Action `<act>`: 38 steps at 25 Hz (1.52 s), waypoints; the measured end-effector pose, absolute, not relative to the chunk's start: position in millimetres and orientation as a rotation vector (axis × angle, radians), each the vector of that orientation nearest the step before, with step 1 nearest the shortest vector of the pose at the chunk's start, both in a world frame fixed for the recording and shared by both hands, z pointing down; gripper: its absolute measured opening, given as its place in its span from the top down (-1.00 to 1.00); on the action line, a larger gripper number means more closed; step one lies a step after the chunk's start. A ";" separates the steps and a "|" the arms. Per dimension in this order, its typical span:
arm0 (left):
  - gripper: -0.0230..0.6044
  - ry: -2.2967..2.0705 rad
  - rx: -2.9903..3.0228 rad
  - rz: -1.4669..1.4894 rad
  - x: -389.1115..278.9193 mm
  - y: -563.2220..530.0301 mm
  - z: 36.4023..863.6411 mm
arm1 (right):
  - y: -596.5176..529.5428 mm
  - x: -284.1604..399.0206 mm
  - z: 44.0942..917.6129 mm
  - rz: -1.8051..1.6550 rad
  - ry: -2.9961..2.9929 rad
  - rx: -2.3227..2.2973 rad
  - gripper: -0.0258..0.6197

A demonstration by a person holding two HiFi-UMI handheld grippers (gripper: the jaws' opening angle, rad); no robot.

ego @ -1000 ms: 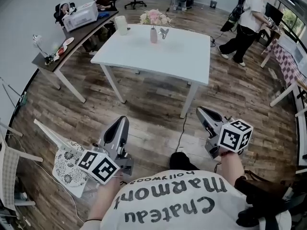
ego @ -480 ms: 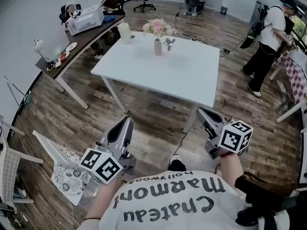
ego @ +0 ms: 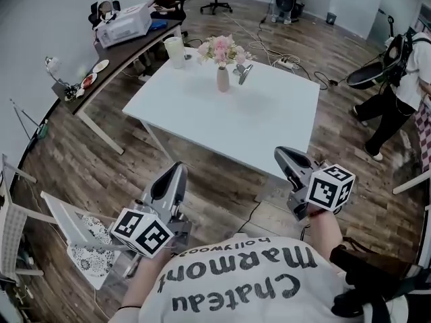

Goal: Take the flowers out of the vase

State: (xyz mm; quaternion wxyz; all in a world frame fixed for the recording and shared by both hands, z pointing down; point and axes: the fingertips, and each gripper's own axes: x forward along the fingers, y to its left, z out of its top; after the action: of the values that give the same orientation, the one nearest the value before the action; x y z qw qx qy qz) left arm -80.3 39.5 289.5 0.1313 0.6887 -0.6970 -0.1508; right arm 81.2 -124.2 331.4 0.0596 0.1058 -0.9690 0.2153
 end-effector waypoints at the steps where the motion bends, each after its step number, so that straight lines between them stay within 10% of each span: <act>1: 0.90 -2.033 1.992 -0.440 -81.1 31.8 290.7 | -132.4 78.3 331.5 0.645 -2.933 0.304 0.88; 38: 0.90 -1.715 2.252 -0.288 -183.5 -214.5 307.8 | -299.1 19.3 362.4 0.861 -2.890 0.758 0.88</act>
State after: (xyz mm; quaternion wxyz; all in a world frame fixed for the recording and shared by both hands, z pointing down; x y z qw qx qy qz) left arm -183.5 -214.5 307.8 0.1476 0.7828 -0.5962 -0.1000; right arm 19.3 -299.1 362.4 0.0160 0.2436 -0.9294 0.2768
